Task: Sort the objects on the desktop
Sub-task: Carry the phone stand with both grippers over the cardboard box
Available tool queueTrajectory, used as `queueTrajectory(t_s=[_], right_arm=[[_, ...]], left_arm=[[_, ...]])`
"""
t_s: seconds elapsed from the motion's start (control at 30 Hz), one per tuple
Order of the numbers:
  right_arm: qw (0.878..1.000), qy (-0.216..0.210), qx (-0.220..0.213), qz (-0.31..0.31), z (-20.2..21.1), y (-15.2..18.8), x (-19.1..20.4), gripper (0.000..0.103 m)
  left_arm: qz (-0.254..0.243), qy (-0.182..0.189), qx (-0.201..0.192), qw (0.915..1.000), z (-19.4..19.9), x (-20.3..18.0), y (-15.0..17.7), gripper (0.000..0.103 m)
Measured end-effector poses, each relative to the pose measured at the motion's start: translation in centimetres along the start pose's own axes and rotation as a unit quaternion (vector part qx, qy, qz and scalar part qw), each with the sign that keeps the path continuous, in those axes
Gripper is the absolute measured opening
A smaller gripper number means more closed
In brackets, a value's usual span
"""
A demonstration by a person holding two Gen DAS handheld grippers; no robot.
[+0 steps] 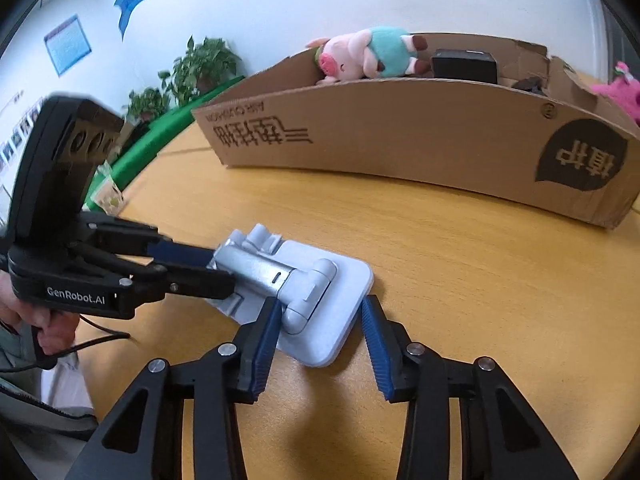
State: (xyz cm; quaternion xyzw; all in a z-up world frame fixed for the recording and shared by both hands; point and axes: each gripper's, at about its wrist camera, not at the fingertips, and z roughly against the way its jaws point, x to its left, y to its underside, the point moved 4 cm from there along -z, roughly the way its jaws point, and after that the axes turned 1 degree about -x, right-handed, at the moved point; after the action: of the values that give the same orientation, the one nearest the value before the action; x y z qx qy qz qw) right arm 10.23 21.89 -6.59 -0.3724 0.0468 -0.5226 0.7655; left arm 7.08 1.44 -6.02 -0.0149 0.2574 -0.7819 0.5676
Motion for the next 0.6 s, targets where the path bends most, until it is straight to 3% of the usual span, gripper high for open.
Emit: queueTrajectory(t_s=[0.3, 0.6], right_arm=[[0.999, 0.010, -0.038, 0.005, 2.4, -1.8, 1.1, 0.040], [0.989, 0.032, -0.140, 0.038, 8.3, -9.4, 2.8, 0.040]], left_arm=[[-0.001, -0.003, -0.058, 0.9983, 4.2, -1.0, -1.4, 0.028], [-0.034, -0.013, -0.157, 0.9869, 10.0, -2.9, -8.4, 0.028]])
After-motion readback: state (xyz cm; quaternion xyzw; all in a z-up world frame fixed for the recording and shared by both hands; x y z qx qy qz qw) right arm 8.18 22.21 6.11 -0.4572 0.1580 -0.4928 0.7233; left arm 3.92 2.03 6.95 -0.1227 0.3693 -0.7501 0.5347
